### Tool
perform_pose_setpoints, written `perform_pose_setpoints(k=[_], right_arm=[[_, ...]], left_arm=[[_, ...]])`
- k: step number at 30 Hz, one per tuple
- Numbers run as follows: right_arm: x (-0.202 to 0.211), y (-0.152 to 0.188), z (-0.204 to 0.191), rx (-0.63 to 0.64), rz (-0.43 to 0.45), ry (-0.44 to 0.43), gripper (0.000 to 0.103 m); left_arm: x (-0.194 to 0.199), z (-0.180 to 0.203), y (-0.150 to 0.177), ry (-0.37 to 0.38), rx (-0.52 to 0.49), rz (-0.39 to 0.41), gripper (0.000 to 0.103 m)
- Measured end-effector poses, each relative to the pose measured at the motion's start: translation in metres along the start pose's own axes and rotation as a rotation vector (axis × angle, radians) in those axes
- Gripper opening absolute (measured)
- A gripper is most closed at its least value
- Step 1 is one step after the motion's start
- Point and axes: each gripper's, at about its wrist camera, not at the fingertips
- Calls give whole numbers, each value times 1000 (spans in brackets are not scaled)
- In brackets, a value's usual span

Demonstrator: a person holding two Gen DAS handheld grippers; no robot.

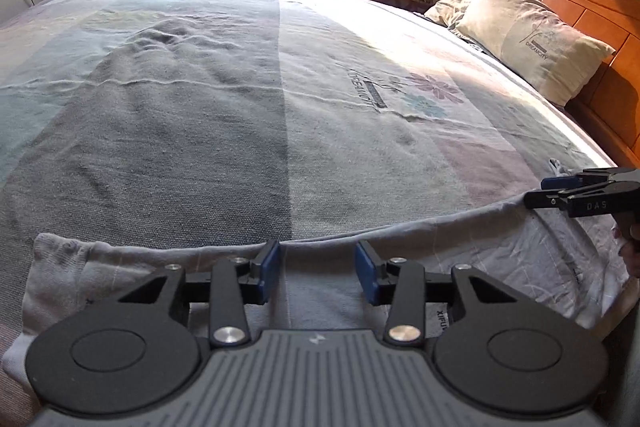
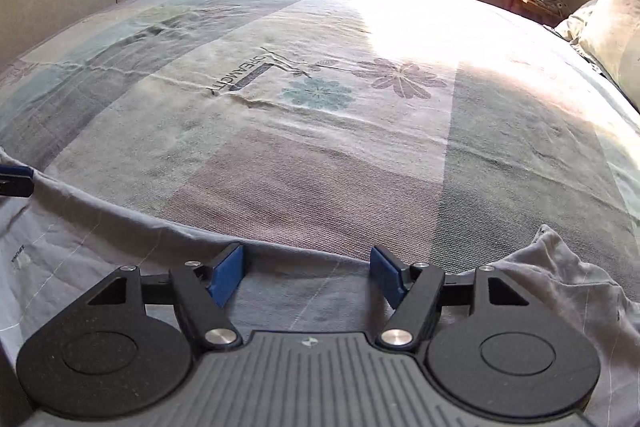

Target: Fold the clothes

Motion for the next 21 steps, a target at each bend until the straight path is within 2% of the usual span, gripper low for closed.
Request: perform_pose_setpoints(k=[2,3,5,9,12,15,18,21], right_arm=[[14,0,2,-24,6,-14,72],[24,2,-1,-18,14,-52,73],[42,10,-20,37,19,-127,75],[57,30,-71,184,10,-214,79],[53,49,-99,260,-34,-215,82],[63,67,-103,350,-18,-174,95],[72,63,-97,327,-15,-176,95],[75,48,-105,286,36,-205,95]], left_arm=[[11,8,1,15,-52,10,45],[19,13,4,42,-74,13,47],[27,23,11,70,-125,0,50],[31,42,33,48,-248,-67,53],[34,37,48,23,-231,-101,54],[48,33,47,-13,-234,-107,54],[57,23,39,-23,-195,-67,56],[50,12,35,-26,-135,-64,56]])
Point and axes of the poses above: each gripper's, at about its wrist camera, not at the fingertips, and x roughly against the way its jaws point, z to its right, y to its underside, and after that the axes turned 5 degrees about y, right-handed
